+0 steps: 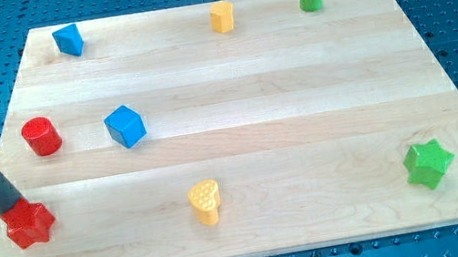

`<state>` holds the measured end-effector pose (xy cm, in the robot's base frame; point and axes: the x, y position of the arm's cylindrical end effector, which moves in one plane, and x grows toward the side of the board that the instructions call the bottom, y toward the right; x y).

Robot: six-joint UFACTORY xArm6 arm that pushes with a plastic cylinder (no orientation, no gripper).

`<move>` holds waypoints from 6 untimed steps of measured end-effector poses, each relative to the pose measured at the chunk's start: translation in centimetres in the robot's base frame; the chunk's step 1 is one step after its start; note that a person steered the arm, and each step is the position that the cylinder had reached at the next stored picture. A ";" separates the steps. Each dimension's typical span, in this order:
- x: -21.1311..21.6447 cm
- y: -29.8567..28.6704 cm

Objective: Slide the red circle above the red star

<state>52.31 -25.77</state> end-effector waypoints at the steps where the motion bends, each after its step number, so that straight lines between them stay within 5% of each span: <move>1: -6.0 -1.1; 2: -13.2 -0.9; 3: -14.3 2.7; 5: -6.6 1.3; 6: -9.4 0.9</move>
<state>42.87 -24.88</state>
